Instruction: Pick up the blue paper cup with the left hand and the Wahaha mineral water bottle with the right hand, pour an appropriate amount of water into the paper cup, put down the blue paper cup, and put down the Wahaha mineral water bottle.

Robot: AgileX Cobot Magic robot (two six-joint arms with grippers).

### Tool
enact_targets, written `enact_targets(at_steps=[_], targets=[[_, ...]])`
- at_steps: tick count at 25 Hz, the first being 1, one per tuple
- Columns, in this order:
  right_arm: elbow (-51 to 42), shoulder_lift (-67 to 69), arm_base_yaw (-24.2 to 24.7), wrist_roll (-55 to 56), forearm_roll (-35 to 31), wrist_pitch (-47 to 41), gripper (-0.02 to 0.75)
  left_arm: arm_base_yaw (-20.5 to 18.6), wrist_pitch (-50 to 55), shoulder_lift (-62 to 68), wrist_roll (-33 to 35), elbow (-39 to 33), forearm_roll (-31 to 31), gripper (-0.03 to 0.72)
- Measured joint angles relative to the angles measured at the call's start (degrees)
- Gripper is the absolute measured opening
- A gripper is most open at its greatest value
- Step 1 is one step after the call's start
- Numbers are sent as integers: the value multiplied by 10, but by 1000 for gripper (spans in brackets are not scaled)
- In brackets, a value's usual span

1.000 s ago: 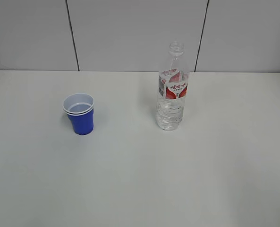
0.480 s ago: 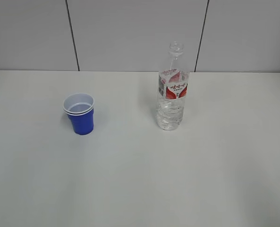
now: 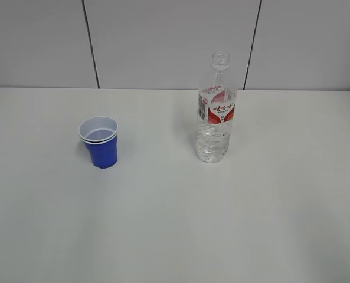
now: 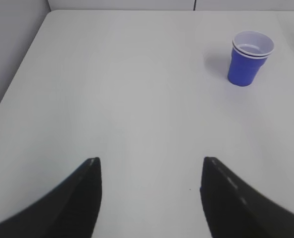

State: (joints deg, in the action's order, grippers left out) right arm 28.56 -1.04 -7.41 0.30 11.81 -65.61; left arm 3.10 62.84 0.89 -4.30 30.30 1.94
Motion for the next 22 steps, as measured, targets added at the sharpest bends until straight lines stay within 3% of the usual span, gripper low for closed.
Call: enact_targets(at_steps=[22], targets=[[0,0,0,1,0,0,588,0,0,0,0,0,0,459]])
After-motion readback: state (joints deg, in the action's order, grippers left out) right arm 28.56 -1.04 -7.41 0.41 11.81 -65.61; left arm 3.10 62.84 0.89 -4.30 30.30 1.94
